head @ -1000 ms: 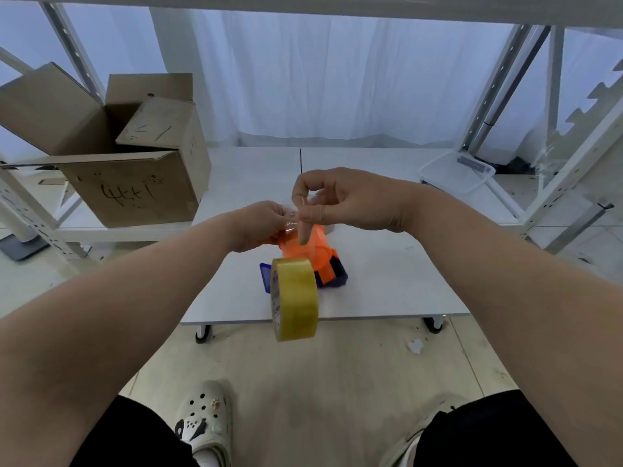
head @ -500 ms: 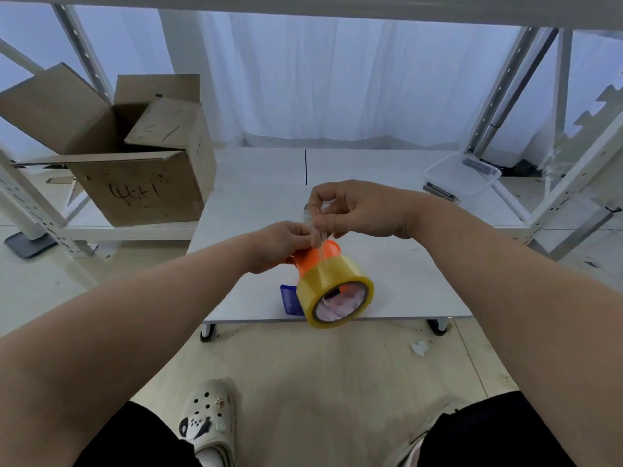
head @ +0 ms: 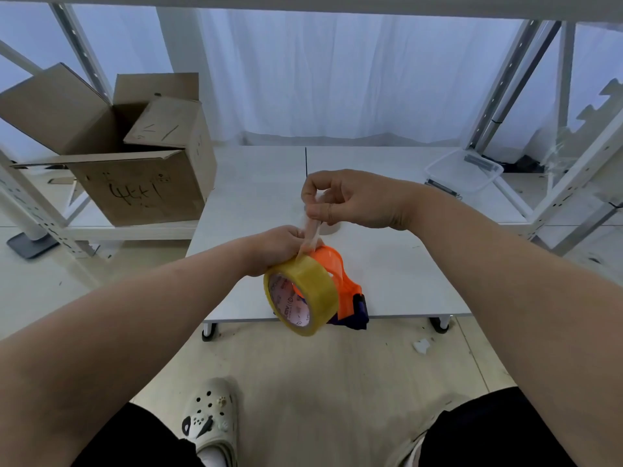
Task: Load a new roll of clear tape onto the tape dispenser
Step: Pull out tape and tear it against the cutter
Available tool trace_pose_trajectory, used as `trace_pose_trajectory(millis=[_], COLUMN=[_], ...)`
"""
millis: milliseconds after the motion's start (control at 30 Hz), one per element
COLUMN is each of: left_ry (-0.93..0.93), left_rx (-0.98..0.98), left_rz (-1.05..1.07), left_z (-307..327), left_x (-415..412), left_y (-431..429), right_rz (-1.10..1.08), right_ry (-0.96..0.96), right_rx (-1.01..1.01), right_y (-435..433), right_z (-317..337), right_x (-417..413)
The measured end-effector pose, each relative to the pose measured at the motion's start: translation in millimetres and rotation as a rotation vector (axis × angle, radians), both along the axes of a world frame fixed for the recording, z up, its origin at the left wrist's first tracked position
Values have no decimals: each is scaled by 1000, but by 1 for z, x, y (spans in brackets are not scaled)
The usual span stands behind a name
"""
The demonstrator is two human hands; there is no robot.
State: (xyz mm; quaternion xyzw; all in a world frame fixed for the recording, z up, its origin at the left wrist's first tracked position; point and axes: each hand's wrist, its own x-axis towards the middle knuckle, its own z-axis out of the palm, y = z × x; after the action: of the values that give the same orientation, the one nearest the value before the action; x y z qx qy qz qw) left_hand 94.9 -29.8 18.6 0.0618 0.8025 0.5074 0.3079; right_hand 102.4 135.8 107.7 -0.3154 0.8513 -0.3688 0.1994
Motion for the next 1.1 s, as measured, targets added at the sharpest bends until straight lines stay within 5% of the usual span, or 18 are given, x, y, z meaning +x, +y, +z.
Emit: trace_pose_trajectory(millis=[700,1100], left_ry=[78,182], left_rx=[-92,-237], left_rz=[77,321], left_z=[-8,-15], left_x=[-1,-23], left_y=[1,-17], right_rz=[20,-128], right_ry=[-15,243], right_rx=[54,128], right_y=[2,4], right_z=[-5,-8], right_x=[-5,-25])
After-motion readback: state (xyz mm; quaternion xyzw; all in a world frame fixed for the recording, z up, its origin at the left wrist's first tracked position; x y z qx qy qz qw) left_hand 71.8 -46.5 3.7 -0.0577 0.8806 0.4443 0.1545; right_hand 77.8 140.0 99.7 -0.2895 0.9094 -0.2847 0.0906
